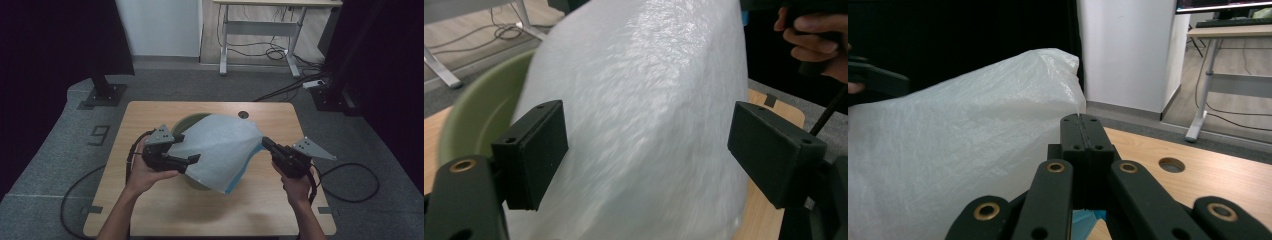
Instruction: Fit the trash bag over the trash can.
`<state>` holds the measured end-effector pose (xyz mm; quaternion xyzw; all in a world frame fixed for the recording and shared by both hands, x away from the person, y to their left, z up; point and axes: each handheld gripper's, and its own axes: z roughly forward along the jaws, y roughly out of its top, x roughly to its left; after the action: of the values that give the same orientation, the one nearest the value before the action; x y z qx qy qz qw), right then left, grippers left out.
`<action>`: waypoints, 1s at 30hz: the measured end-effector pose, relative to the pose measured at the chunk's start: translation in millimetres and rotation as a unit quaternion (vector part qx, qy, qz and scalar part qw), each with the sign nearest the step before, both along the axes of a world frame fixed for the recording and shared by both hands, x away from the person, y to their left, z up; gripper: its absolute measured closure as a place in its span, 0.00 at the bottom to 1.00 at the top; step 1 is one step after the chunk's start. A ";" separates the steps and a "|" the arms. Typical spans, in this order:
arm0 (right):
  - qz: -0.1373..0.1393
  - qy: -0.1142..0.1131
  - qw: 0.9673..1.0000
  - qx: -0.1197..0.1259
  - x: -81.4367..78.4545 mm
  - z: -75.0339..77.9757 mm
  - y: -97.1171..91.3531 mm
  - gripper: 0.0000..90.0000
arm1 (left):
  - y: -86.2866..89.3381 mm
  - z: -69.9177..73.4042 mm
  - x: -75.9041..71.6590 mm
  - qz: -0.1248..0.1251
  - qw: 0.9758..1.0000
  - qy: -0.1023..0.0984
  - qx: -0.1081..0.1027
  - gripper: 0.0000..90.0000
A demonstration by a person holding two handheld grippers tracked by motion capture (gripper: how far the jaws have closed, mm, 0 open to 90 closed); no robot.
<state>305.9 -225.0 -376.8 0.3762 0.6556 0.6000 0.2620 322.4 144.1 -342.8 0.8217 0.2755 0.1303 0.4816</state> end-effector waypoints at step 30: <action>0.027 0.001 1.000 0.006 -6.3 -3.4 10.8 0.98 | -11.8 -13.5 13.7 -0.019 0.998 0.030 -0.058 1.00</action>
<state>299.6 -214.3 -380.2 0.3608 0.6623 0.6100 0.2432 336.1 132.3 -356.3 0.8011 0.2810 0.0806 0.5223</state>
